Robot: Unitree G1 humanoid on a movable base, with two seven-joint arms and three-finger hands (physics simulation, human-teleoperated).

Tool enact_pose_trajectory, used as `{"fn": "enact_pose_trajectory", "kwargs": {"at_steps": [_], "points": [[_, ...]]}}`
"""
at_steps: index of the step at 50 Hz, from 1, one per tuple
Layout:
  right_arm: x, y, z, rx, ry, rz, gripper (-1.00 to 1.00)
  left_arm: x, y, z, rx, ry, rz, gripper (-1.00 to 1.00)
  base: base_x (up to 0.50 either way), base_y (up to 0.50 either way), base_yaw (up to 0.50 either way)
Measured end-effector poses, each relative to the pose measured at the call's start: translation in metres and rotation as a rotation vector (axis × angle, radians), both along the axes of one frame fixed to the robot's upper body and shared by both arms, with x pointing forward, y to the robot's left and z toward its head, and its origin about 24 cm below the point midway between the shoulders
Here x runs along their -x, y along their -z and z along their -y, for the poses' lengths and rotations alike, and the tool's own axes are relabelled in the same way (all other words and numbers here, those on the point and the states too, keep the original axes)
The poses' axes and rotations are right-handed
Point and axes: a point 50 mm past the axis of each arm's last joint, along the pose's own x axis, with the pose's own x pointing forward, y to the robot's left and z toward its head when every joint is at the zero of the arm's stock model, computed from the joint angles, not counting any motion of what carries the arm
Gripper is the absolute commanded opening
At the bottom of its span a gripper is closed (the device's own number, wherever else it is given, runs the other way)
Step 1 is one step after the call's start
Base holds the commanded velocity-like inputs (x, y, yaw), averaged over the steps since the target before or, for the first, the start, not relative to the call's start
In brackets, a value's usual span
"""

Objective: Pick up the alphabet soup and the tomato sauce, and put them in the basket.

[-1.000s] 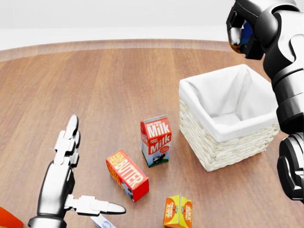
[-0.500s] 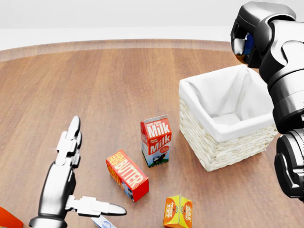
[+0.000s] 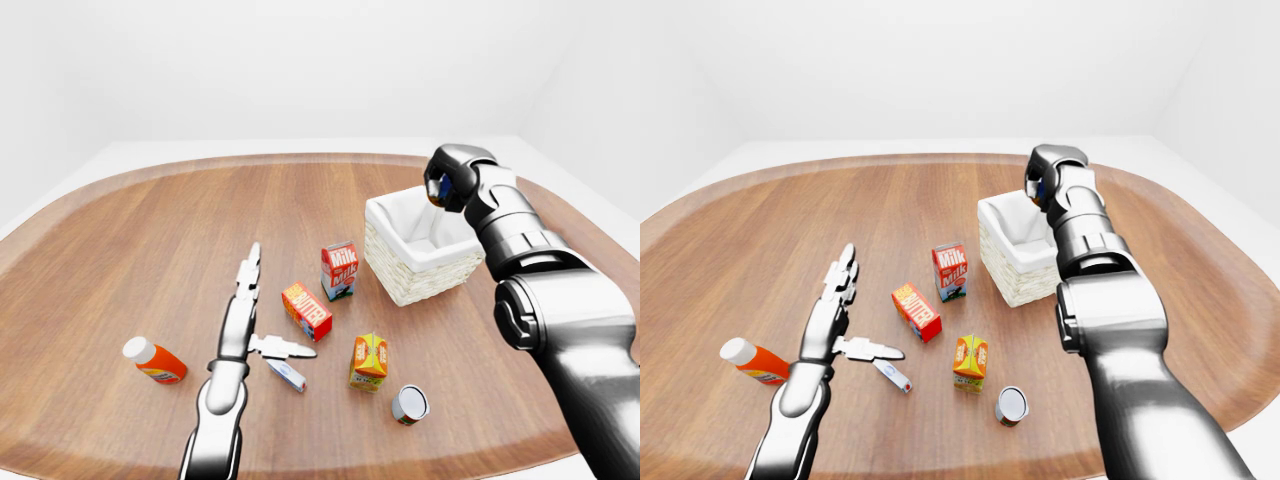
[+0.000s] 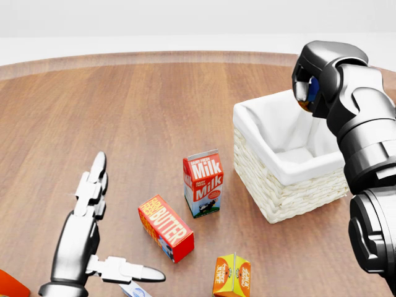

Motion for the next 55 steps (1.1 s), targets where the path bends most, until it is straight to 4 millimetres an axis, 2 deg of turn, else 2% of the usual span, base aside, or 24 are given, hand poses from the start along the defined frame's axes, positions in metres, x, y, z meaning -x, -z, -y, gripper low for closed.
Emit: {"fn": "enact_pose_trajectory", "kwargs": {"at_steps": [24,55], "points": [[0.007,0.051,0.005,-0.054,0.020,-0.058,-1.00,0.001,-0.001,0.000,-0.001,0.000,0.003,1.00,0.00,0.00,0.00],[0.010,0.066,0.004,-0.075,0.020,-0.077,-1.00,0.000,-0.002,0.000,0.000,-0.001,0.007,1.00,0.00,0.00,0.00]]}}
